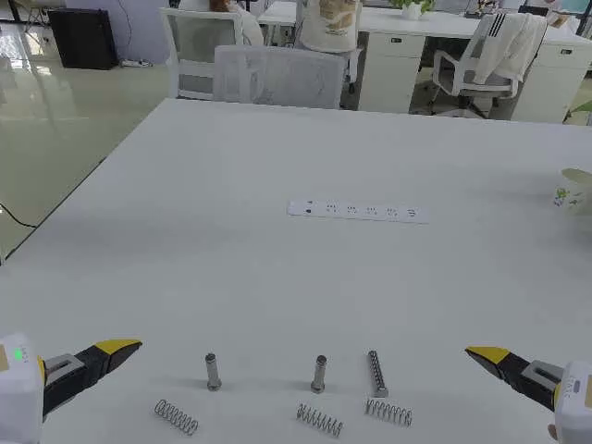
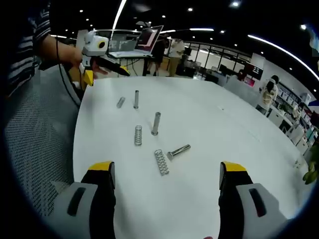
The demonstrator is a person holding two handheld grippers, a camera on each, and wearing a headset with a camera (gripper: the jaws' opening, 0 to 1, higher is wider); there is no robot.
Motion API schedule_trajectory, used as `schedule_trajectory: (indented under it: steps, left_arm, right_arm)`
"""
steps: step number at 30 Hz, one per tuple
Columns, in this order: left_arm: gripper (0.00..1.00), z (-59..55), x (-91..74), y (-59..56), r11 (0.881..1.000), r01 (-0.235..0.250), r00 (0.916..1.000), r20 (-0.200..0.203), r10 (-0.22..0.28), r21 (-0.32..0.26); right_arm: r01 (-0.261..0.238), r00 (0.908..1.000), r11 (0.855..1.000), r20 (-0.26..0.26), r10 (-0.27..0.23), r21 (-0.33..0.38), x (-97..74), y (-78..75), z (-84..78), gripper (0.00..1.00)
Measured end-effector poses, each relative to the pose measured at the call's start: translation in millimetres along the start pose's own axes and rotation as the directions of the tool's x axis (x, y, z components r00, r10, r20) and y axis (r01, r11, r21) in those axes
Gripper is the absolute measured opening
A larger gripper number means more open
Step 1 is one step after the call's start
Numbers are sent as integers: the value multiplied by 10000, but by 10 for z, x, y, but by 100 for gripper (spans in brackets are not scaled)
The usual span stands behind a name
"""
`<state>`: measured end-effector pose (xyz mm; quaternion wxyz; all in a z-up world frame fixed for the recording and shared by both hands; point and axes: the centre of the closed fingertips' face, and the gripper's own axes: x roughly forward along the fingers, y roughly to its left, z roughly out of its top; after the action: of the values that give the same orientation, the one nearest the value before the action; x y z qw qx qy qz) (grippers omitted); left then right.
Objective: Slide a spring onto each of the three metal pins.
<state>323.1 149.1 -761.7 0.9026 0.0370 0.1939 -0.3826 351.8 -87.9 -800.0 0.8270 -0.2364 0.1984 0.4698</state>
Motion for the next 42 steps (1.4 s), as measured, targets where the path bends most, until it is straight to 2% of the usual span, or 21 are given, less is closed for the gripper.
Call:
schedule_trajectory:
  steps: [20, 42]
  left_arm:
    - [96, 1, 17, -49, 9997, 201, 9998, 34, -201, -140]
    - [97, -10, 9, -17, 9999, 24, 10000, 88, -23, -142]
  right_arm:
    - [-4, 10000, 10000, -32, 5, 69, -1, 8, -21, 84]
    - [-22, 10000, 9996, -27, 22, 268, -6, -5, -37, 83]
